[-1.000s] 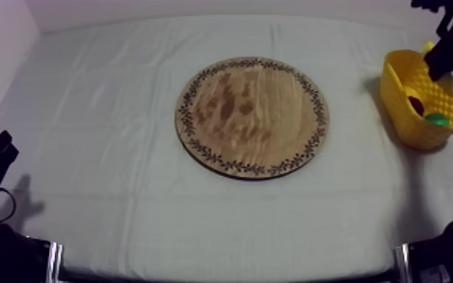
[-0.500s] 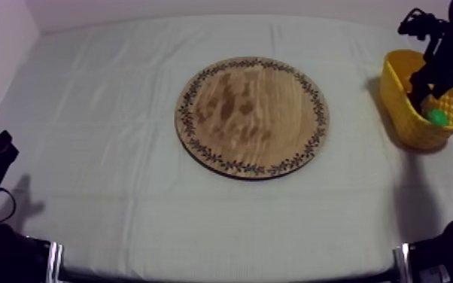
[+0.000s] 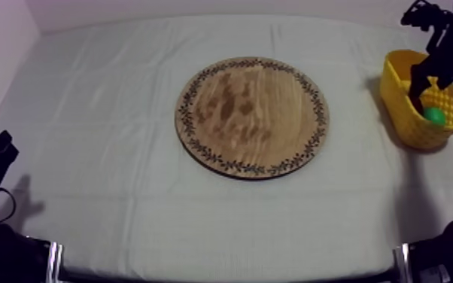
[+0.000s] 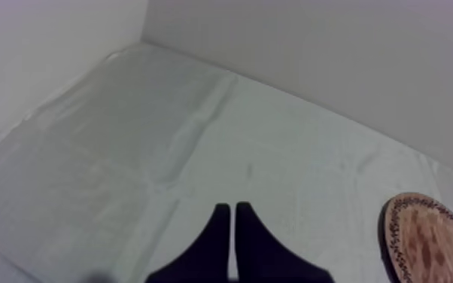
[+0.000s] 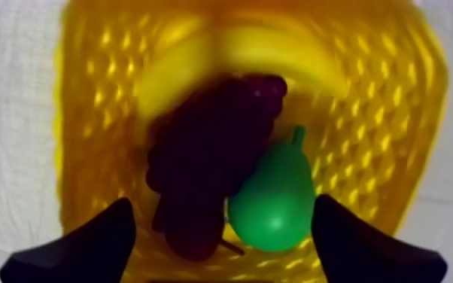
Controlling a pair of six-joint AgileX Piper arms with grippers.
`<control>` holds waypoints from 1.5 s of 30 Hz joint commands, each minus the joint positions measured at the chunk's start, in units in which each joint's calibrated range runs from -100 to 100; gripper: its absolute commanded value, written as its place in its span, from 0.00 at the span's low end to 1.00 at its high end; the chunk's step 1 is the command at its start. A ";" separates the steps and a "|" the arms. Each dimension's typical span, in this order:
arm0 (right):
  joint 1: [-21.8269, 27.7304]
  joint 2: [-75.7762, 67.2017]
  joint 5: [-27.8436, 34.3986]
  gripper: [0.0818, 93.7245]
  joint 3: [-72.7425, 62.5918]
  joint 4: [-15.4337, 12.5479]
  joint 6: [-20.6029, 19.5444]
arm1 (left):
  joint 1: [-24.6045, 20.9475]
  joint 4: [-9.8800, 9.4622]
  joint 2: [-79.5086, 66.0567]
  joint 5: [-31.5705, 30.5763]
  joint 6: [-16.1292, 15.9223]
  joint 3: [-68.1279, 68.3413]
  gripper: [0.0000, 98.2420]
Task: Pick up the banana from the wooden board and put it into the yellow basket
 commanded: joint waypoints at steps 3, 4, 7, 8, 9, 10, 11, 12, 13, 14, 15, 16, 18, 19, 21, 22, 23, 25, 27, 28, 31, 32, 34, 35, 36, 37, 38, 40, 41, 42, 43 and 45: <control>0.11 -5.18 -0.93 0.70 1.25 -1.29 1.21 | -0.02 -0.01 0.02 -0.01 -0.01 -0.02 0.00; 0.13 -6.50 -1.32 0.66 1.81 -1.69 1.55 | -0.02 -0.01 0.02 -0.01 -0.01 -0.02 0.00; 0.07 -10.49 -2.87 0.57 4.25 -2.72 2.23 | -0.02 -0.01 0.02 -0.01 -0.01 -0.02 0.00; 0.01 -11.88 -3.57 0.54 5.38 -3.02 2.41 | -0.02 -0.01 0.02 -0.01 -0.01 -0.02 0.00; -0.05 -13.31 -4.42 0.52 6.63 -3.31 2.59 | -0.02 -0.01 0.02 -0.01 -0.01 -0.02 0.00; -0.14 -14.71 -5.36 0.50 8.01 -3.57 2.77 | -0.02 -0.01 0.02 -0.01 -0.01 -0.02 0.00; -0.27 -16.13 -6.31 0.47 9.41 -3.79 2.96 | -0.02 -0.01 0.02 -0.01 -0.01 -0.02 0.00; -0.43 -17.56 -7.21 0.45 10.75 -3.99 3.17 | -0.02 -0.01 0.02 -0.01 -0.01 -0.02 0.00; -0.61 -19.01 -8.08 0.44 12.06 -4.16 3.30 | -0.02 -0.01 0.02 -0.01 -0.01 -0.02 0.00; -0.83 -20.49 -8.99 0.42 13.31 -4.30 3.30 | -0.02 -0.01 0.02 -0.01 -0.01 -0.02 0.00; -1.05 -22.03 -9.93 0.40 14.52 -4.41 3.25 | -0.02 -0.01 0.02 -0.01 -0.01 -0.02 0.00; -1.28 -23.57 -10.84 0.38 15.70 -4.55 3.25 | -0.02 -0.01 0.02 -0.01 -0.01 -0.02 0.00; -1.54 -26.75 -12.71 0.33 18.13 -5.24 3.61 | -0.02 -0.01 0.02 -0.01 -0.01 -0.02 0.00; -1.48 -28.41 -13.72 0.30 19.39 -5.84 3.94 | -0.02 -0.01 0.02 -0.01 -0.01 -0.02 0.00; -1.10 -31.70 -15.50 0.24 22.01 -7.35 5.01 | -0.02 -0.01 0.02 -0.01 -0.01 -0.02 0.00; -0.80 -33.35 -16.09 0.21 23.28 -8.15 6.04 | -0.02 -0.01 0.02 -0.01 -0.01 -0.02 0.00; -0.48 -35.03 -16.58 0.20 24.60 -8.97 7.38 | -0.02 -0.01 0.02 -0.01 -0.01 -0.02 0.00; 0.06 -38.48 -17.31 0.17 27.21 -10.29 9.87 | -0.02 -0.01 0.02 -0.01 -0.01 -0.02 0.00; 0.20 -42.01 -16.91 0.15 29.48 -10.47 12.63 | -0.02 -0.01 0.02 -0.01 -0.01 -0.02 0.00; 0.32 -43.85 -16.81 0.14 30.61 -10.61 13.68 | -0.02 -0.01 0.02 -0.01 -0.01 -0.02 0.00; 0.99 -49.25 -17.19 0.09 34.16 -11.59 16.27 | -0.02 -0.01 0.02 -0.01 -0.01 -0.02 0.00; 1.19 -50.93 -17.51 0.06 35.35 -12.00 16.94 | -0.02 -0.01 0.02 -0.01 -0.01 -0.02 0.00; 1.56 -54.07 -18.51 0.04 37.70 -13.03 18.18 | -0.02 -0.01 0.02 -0.01 -0.01 -0.02 0.00; 1.63 -55.49 -19.04 0.03 38.90 -13.57 18.79 | -0.02 -0.01 0.02 -0.01 -0.01 -0.02 0.00; 1.64 -56.85 -19.61 0.02 40.14 -14.09 19.42 | -0.02 -0.01 0.02 -0.01 -0.01 -0.02 0.00; 1.64 -58.16 -20.27 0.02 41.40 -14.63 20.00 | -0.02 -0.01 0.02 -0.01 -0.01 -0.02 0.00; 1.62 -59.43 -20.64 0.01 42.62 -15.14 20.60 | -0.02 -0.01 0.02 -0.01 -0.01 -0.02 0.00; 1.39 -62.02 -21.06 0.01 44.92 -15.22 20.57 | -0.02 -0.01 0.02 -0.01 -0.01 -0.02 0.00; 1.31 -63.36 -21.29 0.01 46.02 -15.16 20.25 | -0.02 -0.01 0.02 -0.01 -0.01 -0.02 0.00; 1.25 -64.70 -21.47 0.01 47.12 -15.15 19.98 | -0.02 -0.01 0.02 -0.01 -0.01 -0.02 0.00; 1.14 -66.07 -21.65 0.01 48.22 -15.24 19.68 | -0.02 -0.01 0.02 -0.01 -0.01 -0.02 0.00; 0.95 -68.91 -22.06 0.01 50.44 -15.93 17.82 | -0.02 -0.01 0.02 -0.01 -0.01 -0.02 0.00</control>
